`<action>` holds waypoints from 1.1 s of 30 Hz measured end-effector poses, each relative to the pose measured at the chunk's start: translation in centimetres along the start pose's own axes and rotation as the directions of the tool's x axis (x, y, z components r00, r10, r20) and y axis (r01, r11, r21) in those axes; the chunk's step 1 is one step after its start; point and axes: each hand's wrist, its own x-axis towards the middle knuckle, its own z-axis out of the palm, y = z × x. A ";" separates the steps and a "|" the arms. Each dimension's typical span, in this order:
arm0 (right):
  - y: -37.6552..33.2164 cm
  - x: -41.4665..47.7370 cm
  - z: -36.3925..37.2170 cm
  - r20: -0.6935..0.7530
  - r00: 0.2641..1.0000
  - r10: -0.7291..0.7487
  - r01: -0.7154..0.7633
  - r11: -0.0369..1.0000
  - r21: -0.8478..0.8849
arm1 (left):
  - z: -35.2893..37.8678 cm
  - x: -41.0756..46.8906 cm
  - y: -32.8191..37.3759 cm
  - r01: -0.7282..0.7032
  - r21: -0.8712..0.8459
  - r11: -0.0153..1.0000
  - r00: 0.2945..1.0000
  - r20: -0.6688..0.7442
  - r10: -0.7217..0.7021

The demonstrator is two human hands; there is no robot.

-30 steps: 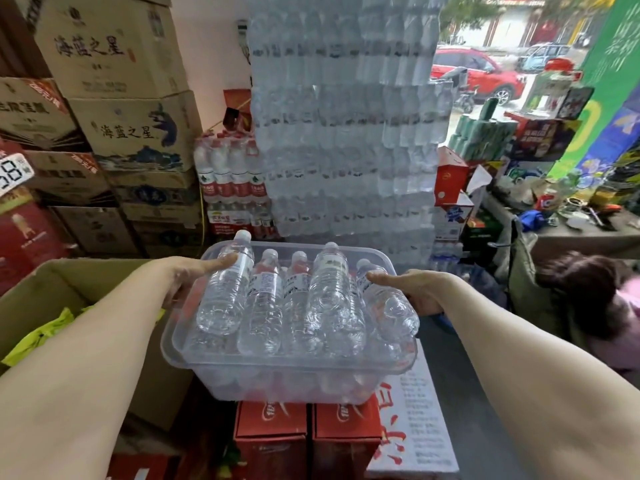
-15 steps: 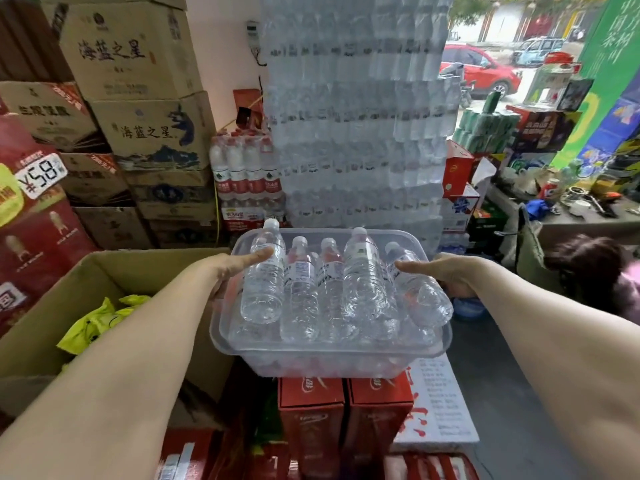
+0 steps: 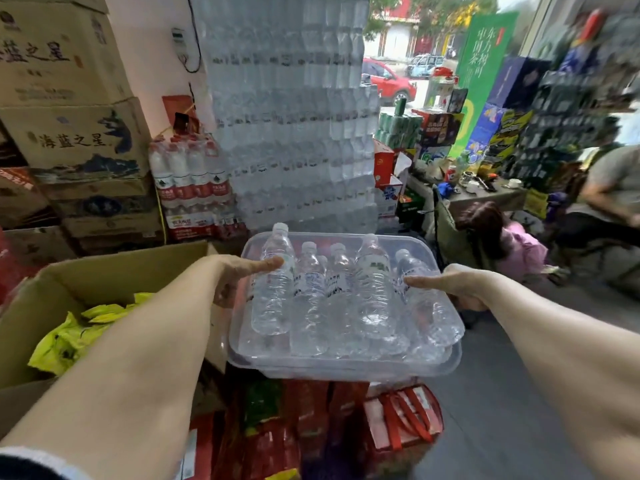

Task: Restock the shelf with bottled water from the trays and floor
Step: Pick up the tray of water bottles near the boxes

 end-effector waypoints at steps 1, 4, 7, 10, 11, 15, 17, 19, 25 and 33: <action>1.0 -1.8 -0.1 -0.001 1.000 0.025 -0.025 1.000 -0.005 | 0.8 -0.4 -0.3 0.024 0.006 1.000 0.999 0.036 -0.024; 5.3 -6.7 0.1 0.010 0.996 0.089 -0.089 0.996 0.007 | 3.9 -4.0 -0.5 0.004 0.132 0.991 0.991 0.135 -0.022; 11.5 -11.1 1.1 0.027 0.988 0.155 -0.157 0.983 0.093 | 7.4 -7.4 -0.8 -0.014 0.226 0.974 0.983 0.182 -0.028; 18.8 -15.8 2.1 0.066 0.977 0.201 -0.211 0.952 0.220 | 11.5 -10.0 -1.8 -0.022 0.352 0.936 0.969 0.237 -0.066; 21.3 -17.5 2.5 0.066 0.976 0.206 -0.216 0.940 0.264 | 13.2 -10.7 -2.5 -0.019 0.382 0.924 0.963 0.254 -0.085; 31.4 -25.1 4.2 0.036 0.959 0.281 -0.274 0.892 0.359 | 21.9 -14.5 -6.3 -0.073 0.444 0.893 0.943 0.322 -0.083; 36.9 -29.4 5.4 0.017 0.933 0.360 -0.335 0.849 0.409 | 27.1 -16.6 -9.0 -0.092 0.433 0.897 0.917 0.388 -0.093; 42.7 -33.8 7.0 -0.007 0.898 0.440 -0.387 0.798 0.463 | 32.2 -18.5 -11.9 -0.116 0.451 0.885 0.890 0.443 -0.109; 58.8 -47.8 14.0 -0.045 0.708 0.705 -0.507 0.551 0.662 | 47.8 -23.6 -21.4 -0.308 0.673 0.672 0.781 0.582 -0.225; 73.9 -65.8 28.6 0.150 0.400 0.904 -0.456 0.054 0.888 | 67.8 -31.6 -27.2 -0.633 0.728 0.262 0.592 0.674 -0.441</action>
